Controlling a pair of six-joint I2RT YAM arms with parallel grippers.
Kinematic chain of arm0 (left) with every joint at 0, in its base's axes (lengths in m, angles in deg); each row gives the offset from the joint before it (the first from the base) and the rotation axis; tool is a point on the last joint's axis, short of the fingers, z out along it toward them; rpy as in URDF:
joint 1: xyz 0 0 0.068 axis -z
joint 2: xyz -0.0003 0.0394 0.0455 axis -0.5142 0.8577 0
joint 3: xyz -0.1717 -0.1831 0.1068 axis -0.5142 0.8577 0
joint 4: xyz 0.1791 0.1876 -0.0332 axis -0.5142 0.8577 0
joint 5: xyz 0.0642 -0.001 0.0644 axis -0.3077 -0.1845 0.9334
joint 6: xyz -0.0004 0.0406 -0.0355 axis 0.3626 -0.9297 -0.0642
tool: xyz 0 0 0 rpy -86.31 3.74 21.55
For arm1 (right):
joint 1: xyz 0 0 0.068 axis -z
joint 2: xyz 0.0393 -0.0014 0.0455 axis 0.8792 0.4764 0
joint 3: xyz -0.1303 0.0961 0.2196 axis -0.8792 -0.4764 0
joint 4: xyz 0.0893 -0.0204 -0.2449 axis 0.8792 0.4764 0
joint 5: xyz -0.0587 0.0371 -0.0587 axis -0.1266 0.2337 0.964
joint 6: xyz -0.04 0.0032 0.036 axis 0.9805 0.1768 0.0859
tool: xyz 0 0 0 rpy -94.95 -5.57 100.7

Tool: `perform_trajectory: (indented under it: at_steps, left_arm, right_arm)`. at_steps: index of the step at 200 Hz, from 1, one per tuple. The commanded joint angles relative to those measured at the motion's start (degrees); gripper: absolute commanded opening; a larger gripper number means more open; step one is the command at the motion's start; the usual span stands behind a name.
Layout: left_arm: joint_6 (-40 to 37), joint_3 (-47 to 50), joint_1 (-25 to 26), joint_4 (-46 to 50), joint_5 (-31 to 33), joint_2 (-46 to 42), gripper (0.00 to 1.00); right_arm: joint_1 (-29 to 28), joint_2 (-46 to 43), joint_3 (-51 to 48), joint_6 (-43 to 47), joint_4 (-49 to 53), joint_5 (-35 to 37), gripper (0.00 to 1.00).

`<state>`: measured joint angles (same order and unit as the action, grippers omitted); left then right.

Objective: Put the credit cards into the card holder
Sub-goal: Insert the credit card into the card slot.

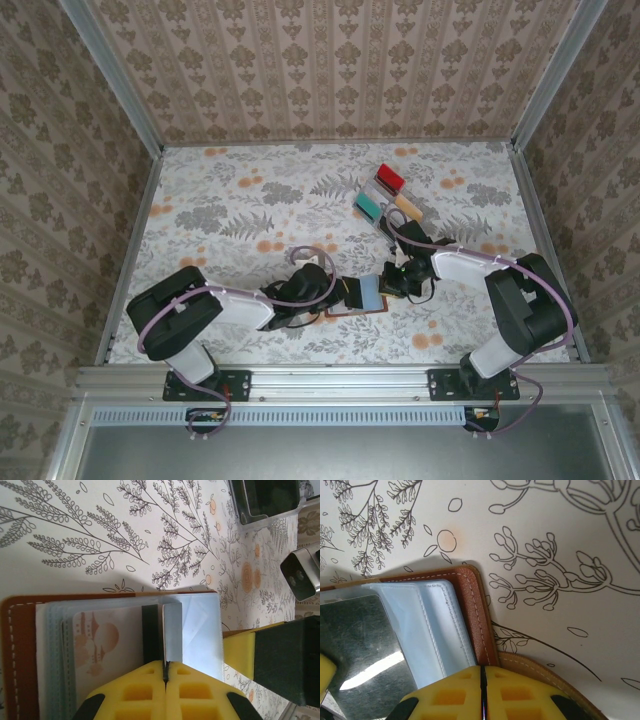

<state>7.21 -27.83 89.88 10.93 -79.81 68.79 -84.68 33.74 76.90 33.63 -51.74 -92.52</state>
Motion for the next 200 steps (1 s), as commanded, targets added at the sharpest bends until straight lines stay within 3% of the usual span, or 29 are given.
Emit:
perform_trajectory:
  at_steps: [1,94,136,170,200]
  left_arm:
    - [0.9,0.7,0.9,1.1,1.1,1.3,0.00]
    - [0.5,-0.1,1.6,-0.6,0.5,2.9,0.00]
    - [-0.7,2.6,1.5,3.1,3.7,-5.5,0.00]
    - [-3.8,0.5,1.0,15.5,7.6,-13.7,0.00]
    - [-3.4,1.7,-0.4,11.6,5.5,-11.9,0.00]
  right_arm:
    - [-0.4,3.4,-2.6,-0.1,-0.4,2.2,0.10]
    - [-0.5,4.2,-2.7,-1.3,-2.1,0.6,0.10]
    - [-0.5,3.6,-2.3,-1.5,-1.2,1.8,0.10]
    - [-0.5,3.7,-2.2,-1.3,-0.7,2.1,0.10]
    - [-0.5,4.1,-2.0,-1.4,-1.1,1.8,0.10]
